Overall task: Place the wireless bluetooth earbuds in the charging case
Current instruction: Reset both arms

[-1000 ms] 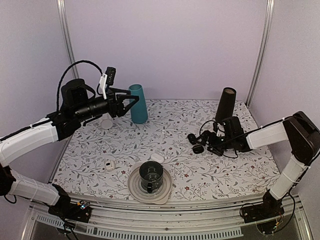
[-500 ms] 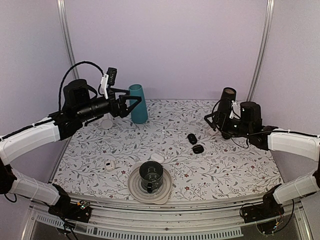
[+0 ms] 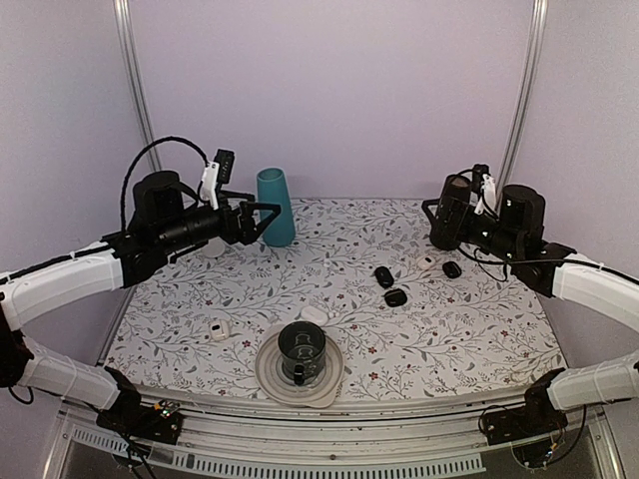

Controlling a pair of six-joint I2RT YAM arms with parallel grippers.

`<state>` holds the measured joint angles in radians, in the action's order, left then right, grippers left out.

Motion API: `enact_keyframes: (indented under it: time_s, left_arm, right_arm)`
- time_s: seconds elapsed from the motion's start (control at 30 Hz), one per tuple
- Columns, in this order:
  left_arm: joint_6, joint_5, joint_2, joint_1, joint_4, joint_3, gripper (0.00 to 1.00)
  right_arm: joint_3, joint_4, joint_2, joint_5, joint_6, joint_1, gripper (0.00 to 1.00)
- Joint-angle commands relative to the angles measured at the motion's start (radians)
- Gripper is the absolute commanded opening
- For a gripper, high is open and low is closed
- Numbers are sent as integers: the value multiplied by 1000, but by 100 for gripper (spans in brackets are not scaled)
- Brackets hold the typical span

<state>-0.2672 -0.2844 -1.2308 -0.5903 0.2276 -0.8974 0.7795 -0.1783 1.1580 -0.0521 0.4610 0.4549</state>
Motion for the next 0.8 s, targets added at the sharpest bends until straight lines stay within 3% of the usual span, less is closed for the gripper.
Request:
enact_keyframes:
  time_s: [0.0,0.27,0.5,0.77]
  left_arm:
    - [-11,41,8,10,34,19,96]
    - [-5,82,17,12,41,43,96]
    - [-5,105,13,14,49,44,96]
    - [-20,113,10,14,75,60,96]
  right_arm:
    - [38,10,-38,73,-38,-3,99]
    - [47,21,-101,180,33,-4,99]
    - [33,-17,-138,-6,-65,-4,99]
    - [2,-20,-131,-8,-76,-4,99]
